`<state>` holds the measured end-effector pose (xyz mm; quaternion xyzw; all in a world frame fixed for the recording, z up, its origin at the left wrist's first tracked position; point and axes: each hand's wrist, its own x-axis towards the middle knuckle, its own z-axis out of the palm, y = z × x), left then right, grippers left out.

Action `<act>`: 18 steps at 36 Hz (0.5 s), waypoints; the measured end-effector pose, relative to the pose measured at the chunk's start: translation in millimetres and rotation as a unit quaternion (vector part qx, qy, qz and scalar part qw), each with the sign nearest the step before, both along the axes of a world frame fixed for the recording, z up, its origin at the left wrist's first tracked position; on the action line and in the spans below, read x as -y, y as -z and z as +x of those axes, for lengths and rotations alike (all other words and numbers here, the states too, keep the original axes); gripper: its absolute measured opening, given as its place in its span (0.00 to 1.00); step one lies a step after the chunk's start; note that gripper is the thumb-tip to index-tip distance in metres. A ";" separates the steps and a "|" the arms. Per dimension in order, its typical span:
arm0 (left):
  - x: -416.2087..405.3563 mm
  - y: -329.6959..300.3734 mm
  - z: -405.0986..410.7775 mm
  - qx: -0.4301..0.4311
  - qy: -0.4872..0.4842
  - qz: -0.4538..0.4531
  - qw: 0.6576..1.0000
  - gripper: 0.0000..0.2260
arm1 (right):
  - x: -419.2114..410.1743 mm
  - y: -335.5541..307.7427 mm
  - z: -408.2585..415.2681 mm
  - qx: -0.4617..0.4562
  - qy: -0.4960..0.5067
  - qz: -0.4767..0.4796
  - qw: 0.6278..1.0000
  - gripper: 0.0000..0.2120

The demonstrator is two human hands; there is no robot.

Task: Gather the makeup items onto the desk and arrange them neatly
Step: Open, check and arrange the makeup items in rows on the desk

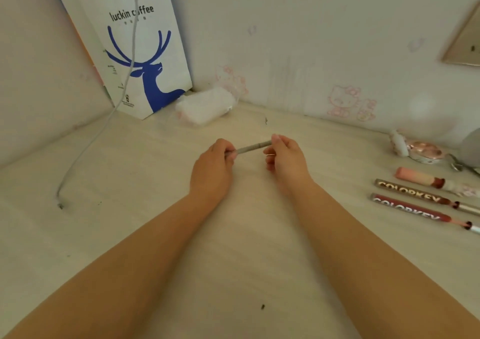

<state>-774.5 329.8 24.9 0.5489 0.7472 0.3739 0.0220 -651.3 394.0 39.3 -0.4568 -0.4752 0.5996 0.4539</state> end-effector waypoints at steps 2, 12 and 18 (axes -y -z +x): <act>7.8 -1.0 18.3 0.006 0.036 0.005 0.999 0.05 | 8.4 -0.3 24.0 -0.042 0.017 -0.016 0.999 0.06; 28.7 -11.8 136.0 0.025 0.209 0.033 0.977 0.02 | 53.2 -7.1 172.8 -0.015 0.097 -0.001 0.995 0.05; 34.2 -18.0 216.7 0.000 0.289 0.070 0.955 0.06 | 81.7 -7.9 276.6 -0.019 0.094 -0.025 0.995 0.08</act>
